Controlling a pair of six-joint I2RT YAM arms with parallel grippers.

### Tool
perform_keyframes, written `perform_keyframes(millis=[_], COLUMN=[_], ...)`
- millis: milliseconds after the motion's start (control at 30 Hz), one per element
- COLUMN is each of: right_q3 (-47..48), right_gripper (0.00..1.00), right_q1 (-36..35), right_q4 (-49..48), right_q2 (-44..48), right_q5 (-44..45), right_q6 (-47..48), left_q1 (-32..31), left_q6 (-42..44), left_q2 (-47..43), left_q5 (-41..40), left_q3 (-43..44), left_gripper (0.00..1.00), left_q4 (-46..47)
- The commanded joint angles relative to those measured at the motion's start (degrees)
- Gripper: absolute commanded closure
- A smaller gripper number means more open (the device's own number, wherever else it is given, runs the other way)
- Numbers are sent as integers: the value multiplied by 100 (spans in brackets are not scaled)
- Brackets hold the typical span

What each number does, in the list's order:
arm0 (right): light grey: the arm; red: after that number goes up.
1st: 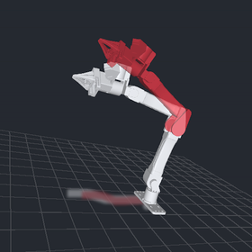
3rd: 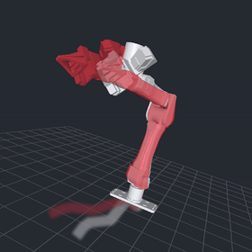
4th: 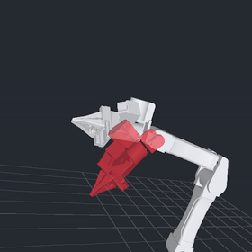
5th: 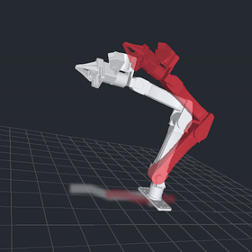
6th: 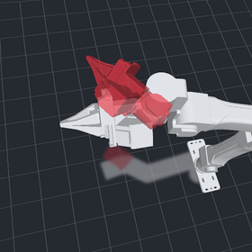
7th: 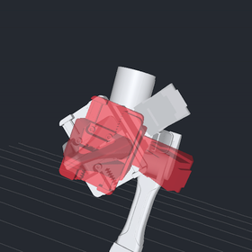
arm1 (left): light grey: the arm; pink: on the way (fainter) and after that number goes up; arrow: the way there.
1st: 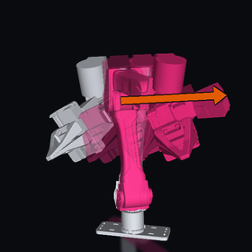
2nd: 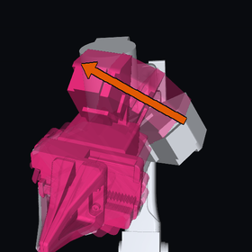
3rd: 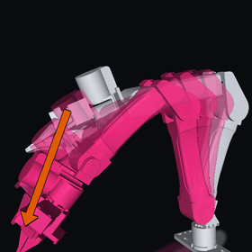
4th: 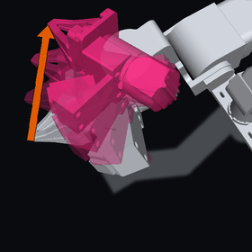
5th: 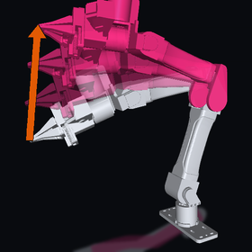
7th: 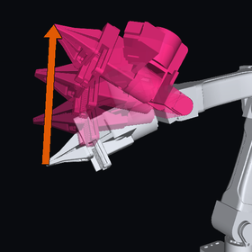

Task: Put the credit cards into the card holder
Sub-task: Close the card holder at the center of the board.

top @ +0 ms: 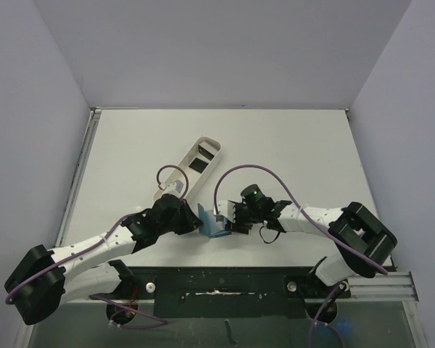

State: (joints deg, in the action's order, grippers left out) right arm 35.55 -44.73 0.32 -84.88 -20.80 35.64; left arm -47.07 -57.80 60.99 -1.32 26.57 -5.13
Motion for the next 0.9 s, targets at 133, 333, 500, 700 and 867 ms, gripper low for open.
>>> perform_keyframes(millis=[133, 333, 500, 700, 867], right_q3=[315, 425, 595, 613, 300], right_gripper=[60, 52, 53, 64, 83], right_q1=[-62, -62, -62, -69, -62], right_q4=[-255, -250, -30, 13, -597], right_q2=[-191, -182, -402, -549, -283], right_q5=[-153, -90, -166, -331, -432], right_q6=[396, 589, 785, 893, 540], left_q1=[40, 50, 60, 96, 141], left_q6=[58, 83, 83, 123, 142], left_q2=[-41, -29, -31, -30, -9], left_q5=[54, 86, 98, 108, 72], left_q3=[50, 42, 14, 69, 148], left_gripper=[100, 100, 100, 100, 100], left_q4=[368, 361, 389, 351, 219])
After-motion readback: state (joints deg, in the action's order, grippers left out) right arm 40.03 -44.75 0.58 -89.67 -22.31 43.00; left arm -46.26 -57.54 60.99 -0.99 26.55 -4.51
